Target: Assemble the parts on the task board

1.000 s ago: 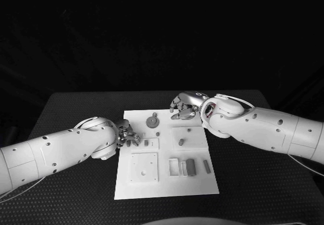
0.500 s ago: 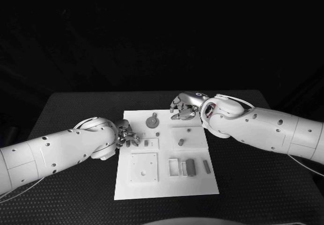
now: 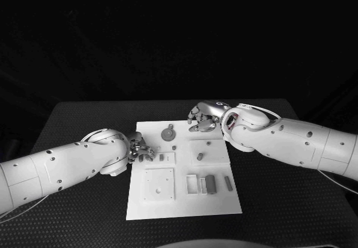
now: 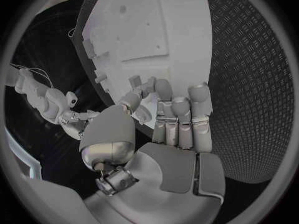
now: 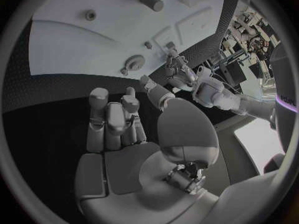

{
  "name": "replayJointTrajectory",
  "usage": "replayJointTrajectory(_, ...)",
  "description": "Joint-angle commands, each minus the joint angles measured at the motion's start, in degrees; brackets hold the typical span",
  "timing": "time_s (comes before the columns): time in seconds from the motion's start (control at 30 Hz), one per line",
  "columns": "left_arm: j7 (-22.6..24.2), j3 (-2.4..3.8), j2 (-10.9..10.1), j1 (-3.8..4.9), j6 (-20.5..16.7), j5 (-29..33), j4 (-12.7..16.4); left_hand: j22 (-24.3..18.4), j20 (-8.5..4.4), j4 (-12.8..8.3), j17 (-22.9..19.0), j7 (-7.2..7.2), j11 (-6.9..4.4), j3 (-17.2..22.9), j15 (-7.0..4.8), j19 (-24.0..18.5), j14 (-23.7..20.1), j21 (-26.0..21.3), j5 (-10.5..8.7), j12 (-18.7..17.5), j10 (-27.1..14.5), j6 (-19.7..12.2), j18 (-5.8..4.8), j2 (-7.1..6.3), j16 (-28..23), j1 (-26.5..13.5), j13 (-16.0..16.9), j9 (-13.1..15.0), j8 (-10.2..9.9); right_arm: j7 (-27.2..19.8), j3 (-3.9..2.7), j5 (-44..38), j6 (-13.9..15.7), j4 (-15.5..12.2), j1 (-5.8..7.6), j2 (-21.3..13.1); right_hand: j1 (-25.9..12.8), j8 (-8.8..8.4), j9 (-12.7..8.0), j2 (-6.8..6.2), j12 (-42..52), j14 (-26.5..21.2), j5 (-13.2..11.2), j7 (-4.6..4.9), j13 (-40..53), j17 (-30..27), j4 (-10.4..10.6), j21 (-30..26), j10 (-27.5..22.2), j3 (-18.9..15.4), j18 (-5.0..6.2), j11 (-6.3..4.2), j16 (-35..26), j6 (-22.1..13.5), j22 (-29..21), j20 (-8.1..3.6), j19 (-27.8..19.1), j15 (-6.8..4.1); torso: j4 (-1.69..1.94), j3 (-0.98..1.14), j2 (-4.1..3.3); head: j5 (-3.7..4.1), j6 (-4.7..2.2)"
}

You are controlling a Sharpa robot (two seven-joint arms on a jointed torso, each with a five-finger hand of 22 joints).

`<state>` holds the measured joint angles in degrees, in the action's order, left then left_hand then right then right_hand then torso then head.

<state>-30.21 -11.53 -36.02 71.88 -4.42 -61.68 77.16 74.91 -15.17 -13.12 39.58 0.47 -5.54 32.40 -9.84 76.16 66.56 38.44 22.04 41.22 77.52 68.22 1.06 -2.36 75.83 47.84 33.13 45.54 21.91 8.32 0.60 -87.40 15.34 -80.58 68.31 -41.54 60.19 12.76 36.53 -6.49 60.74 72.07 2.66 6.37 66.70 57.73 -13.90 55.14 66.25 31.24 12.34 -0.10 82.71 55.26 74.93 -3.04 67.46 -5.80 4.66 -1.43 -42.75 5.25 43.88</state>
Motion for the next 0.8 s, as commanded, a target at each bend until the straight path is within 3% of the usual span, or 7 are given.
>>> replayJointTrajectory(0.03,-1.3,-0.50,0.1,-0.68,3.5,0.0,-0.1,1.1,-0.46,0.5,0.1,-0.16,0.26,-0.2,-0.91,-0.2,0.2,0.3,-0.30,0.1,-0.2,0.5,1.88,-0.67,0.1,-1.0,0.1,7.8,-0.5,-0.3,-0.03,-0.1,-0.6,0.0,-0.01,0.0,-0.5,-0.31,0.1,-0.25,-0.3,-0.4,0.1,0.38,0.0,-0.1,0.3,-0.3,-0.1,-0.1,2.66,0.41,-0.2,-0.2,0.5,-0.33,-0.1,0.02,-0.04,0.02,0.00,0.03,0.03)
replayJointTrajectory(0.3,-1.2,-0.50,0.2,-0.68,3.4,-0.1,-0.1,1.2,-0.55,1.2,0.3,-0.27,0.19,-0.3,-0.98,-0.1,0.3,0.4,-0.40,0.3,0.0,0.8,1.95,-1.80,0.2,-1.9,0.3,8.1,-0.5,-0.3,-0.03,-0.1,-0.7,0.0,-0.02,0.1,-0.5,-0.31,0.1,-0.25,-0.3,-0.3,0.1,0.38,0.0,0.0,0.3,-0.3,-0.1,-0.1,2.66,0.41,-0.2,-0.2,0.5,-0.33,-0.1,0.02,-0.04,0.03,0.00,0.18,0.05)
replayJointTrajectory(0.8,-0.8,-0.50,0.3,-0.68,2.8,-0.2,-0.3,1.2,-0.64,1.4,0.6,-0.46,0.04,-0.3,-1.14,0.1,0.6,0.8,-0.67,0.7,0.2,1.1,2.05,-2.18,0.5,-2.0,0.6,8.5,-0.3,-0.3,-0.03,-0.1,-0.8,0.1,-0.02,0.1,-0.5,-0.32,0.1,-0.24,-0.3,-0.4,0.1,0.38,0.0,-0.1,0.3,-0.3,-0.1,-0.1,2.66,0.41,-0.2,-0.2,0.5,-0.33,-0.1,0.02,-0.02,0.02,0.00,0.21,0.13)
